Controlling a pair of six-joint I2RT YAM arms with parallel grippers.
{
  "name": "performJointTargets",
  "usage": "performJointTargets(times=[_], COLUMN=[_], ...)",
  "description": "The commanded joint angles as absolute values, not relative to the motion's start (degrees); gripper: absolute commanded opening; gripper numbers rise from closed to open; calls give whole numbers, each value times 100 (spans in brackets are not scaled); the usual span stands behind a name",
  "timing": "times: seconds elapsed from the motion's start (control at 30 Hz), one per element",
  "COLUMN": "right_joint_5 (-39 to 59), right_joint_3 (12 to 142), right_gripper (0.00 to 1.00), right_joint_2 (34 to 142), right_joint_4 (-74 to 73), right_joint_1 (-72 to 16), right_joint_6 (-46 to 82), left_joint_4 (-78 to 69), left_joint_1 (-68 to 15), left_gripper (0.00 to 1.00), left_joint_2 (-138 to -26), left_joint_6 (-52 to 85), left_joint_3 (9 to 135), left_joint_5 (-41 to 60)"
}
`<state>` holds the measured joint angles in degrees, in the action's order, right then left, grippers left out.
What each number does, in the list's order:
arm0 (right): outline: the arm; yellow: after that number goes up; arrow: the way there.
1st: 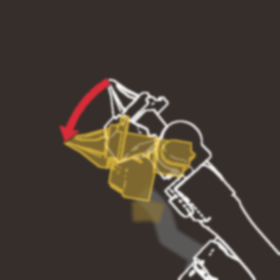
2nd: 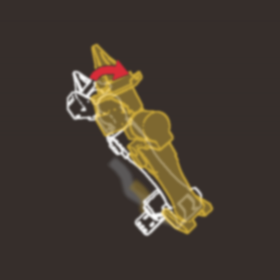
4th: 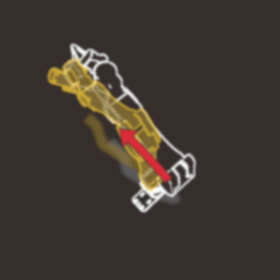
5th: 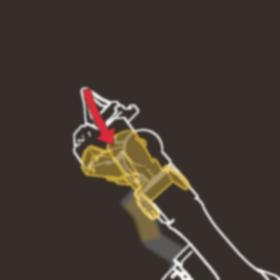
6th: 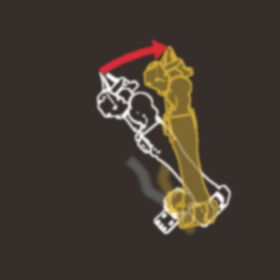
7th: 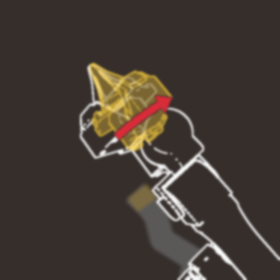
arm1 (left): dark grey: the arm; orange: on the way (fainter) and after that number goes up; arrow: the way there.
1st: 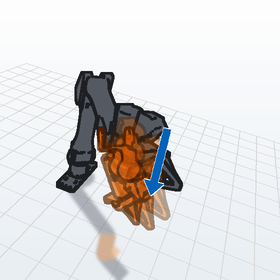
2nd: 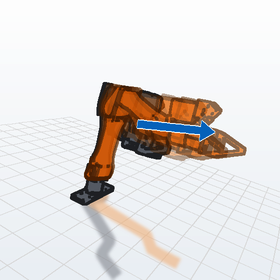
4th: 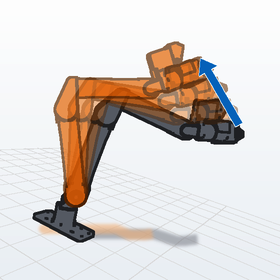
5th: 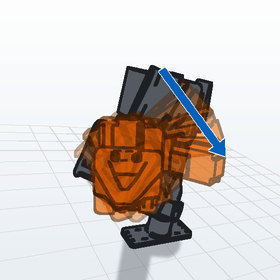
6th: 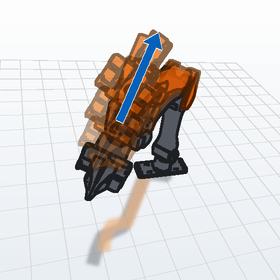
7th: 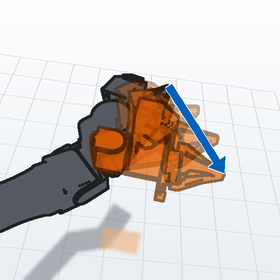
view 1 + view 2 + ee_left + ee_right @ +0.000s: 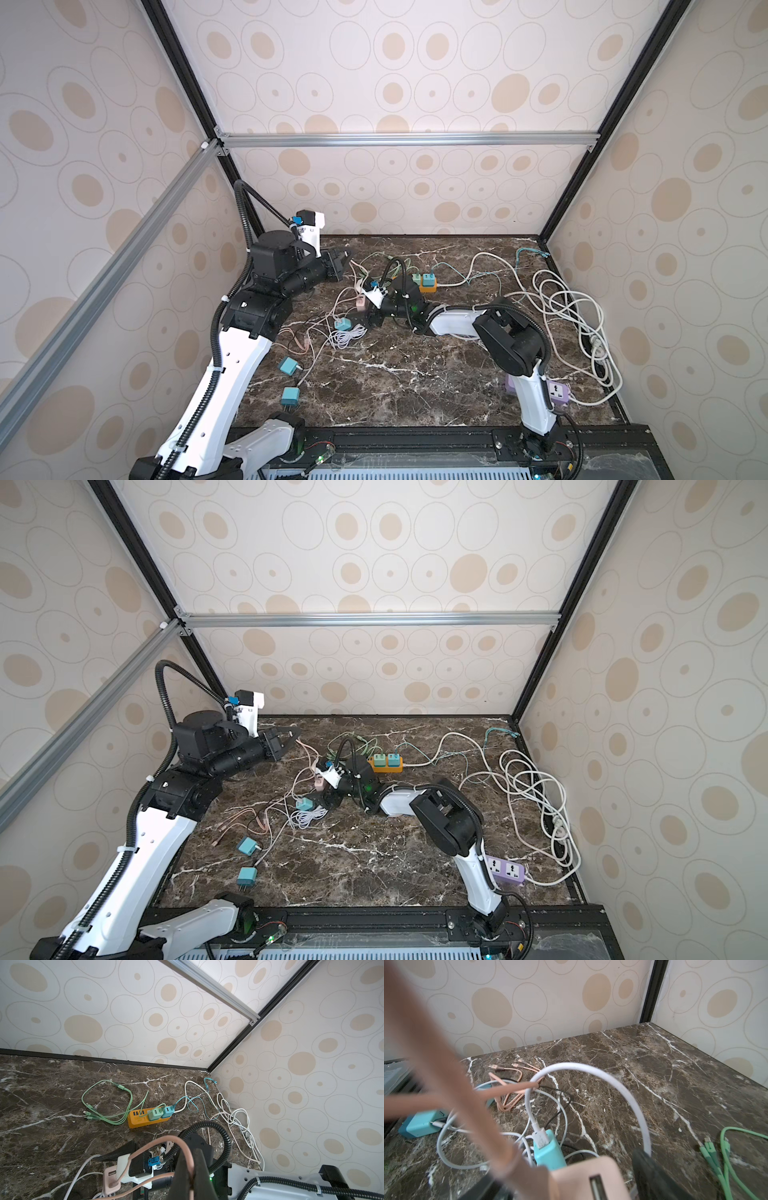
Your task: Insert the plug
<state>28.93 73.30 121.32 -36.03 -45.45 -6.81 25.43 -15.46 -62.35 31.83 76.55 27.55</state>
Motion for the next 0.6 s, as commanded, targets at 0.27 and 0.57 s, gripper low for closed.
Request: performJointTargets(times=[0.27, 0.57], right_joint_5=[2487, 2443], right_joint_3=[6816, 6389], right_gripper=[60, 33], right_joint_2=[12040, 10932], right_joint_4=[-4562, -4227], right_joint_1=[-4564, -4502], right_joint_6=[-498, -656], left_joint_4=[2443, 1950], left_joint_1=[-1512, -1520], left_gripper=[0, 0], left_joint_2=[-6168, -6460], left_joint_6=[3055, 3163], left_joint_3=[7934, 8467], left_joint_5=[2777, 3433])
